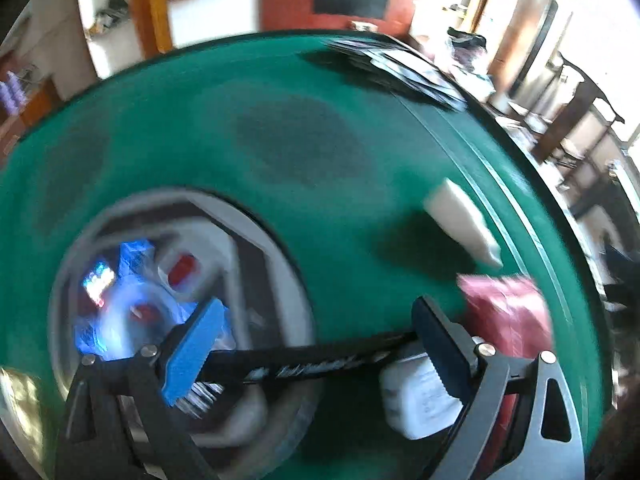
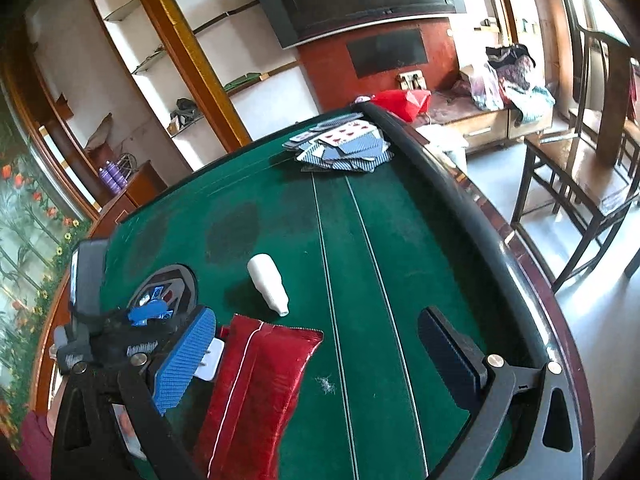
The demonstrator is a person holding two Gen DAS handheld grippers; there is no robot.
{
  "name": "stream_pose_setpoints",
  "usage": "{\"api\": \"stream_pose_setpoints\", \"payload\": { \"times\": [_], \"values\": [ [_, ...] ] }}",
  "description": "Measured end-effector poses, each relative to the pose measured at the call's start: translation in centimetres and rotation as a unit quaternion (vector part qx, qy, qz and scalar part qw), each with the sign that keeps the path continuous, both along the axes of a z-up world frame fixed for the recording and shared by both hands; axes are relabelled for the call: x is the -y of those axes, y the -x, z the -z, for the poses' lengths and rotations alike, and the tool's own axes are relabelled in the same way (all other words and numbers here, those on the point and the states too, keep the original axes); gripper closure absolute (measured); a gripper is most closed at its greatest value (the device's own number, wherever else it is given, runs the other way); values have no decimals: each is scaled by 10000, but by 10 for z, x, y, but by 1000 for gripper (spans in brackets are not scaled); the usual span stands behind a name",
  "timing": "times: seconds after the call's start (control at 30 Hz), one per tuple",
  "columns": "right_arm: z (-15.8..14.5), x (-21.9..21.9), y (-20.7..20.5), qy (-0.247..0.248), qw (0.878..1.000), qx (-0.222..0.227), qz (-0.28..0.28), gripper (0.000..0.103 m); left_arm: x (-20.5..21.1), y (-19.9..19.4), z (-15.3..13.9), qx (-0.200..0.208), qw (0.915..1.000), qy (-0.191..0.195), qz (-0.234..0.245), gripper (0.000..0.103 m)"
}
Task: Organize objects
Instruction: 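Close the left tool on the red-capped black marker near the center panel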
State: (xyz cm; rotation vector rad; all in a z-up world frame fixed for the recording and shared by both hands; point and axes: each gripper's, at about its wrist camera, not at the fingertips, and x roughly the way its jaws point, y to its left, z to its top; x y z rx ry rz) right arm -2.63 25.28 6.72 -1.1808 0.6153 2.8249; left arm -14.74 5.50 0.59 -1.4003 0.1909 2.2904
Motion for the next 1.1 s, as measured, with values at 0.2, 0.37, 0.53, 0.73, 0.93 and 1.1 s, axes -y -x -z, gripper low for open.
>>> {"api": "stream_pose_setpoints", "payload": {
  "times": [0.2,0.37,0.53,0.73,0.93,1.1],
  "values": [
    [14,-1,5,156,9994,297,-58,0,-3,-68,-2,385,9964,-261,709,13],
    [14,6,3,83,9994,311,-140,0,21,-120,-12,685,9923,-561,862,13],
    [10,21,1,-112,9993,181,-322,0,38,-144,-36,-250,9984,-19,514,12],
    [-30,55,-35,-1271,9848,-1170,-205,0,39,-137,-20,-402,9974,526,286,12],
    [-10,59,-11,-901,9918,-530,-731,0,37,-125,-3,-345,9985,374,199,32],
    [-9,53,-10,-829,9934,-511,-609,0,38,-124,-4,-543,9967,559,203,87]
  ]
}}
